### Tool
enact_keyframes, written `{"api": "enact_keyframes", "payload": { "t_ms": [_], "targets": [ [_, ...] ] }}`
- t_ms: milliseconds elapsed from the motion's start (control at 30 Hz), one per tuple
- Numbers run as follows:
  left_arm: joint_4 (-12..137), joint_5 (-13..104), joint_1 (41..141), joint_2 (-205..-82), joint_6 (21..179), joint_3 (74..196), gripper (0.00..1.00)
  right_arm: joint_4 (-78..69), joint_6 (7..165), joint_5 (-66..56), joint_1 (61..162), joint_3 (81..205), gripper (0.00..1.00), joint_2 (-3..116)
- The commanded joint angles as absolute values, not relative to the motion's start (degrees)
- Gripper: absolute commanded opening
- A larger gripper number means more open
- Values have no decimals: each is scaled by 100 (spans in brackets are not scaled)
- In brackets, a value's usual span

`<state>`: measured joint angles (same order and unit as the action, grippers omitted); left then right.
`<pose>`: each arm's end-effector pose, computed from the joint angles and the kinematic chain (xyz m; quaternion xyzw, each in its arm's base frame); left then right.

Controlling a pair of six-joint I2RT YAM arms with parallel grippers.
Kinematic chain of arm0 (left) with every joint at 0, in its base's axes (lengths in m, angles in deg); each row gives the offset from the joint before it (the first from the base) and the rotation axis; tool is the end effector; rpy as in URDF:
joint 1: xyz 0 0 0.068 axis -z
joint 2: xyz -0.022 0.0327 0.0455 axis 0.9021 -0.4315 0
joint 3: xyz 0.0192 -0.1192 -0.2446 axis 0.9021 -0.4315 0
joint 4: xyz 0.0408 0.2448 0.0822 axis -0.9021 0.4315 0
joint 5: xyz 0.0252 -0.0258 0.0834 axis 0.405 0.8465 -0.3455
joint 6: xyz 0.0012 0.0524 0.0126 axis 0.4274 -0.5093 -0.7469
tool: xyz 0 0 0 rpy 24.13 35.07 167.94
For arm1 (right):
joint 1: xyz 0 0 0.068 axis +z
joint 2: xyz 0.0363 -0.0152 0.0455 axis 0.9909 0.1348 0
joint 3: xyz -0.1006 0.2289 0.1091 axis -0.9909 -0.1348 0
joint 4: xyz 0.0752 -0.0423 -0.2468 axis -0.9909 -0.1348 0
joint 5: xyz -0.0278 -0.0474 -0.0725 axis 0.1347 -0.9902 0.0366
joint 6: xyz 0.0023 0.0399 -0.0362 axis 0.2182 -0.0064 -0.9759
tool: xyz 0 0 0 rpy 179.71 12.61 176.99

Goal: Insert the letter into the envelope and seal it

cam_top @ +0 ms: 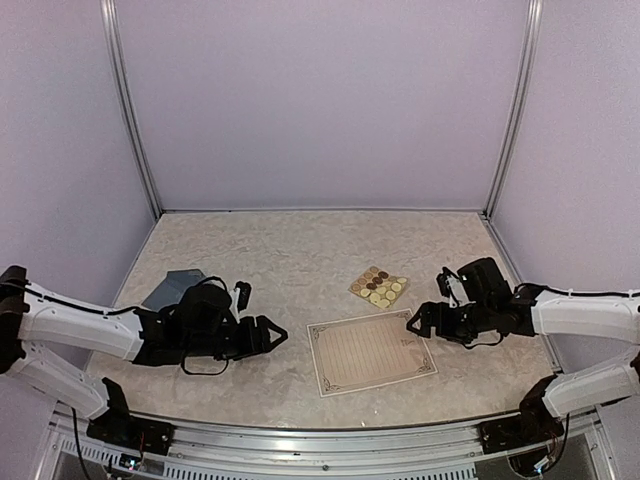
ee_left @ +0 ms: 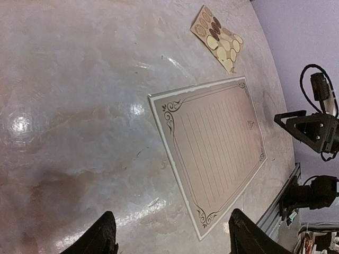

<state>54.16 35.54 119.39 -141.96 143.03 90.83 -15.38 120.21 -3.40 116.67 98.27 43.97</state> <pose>0.1447 -0.2042 0.1696 -0.0005 0.8889 -0.3652 0.2764 0.1826 0.1318 0.1748 0.0274 0.9337 0.2723 0.2308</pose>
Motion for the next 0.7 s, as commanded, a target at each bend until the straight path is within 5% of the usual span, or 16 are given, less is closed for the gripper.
{"api": "enact_keyframes", "payload": {
  "t_ms": [0,667],
  "targets": [
    [4587,4320,11991,-14702,14441,9350,67,-1630,11497,330,11166,9603,90,4350],
    [4449,5209,11906,-16864,14175,10249,60,-671,11688,1460,10774,9040,88,5129]
  ]
}}
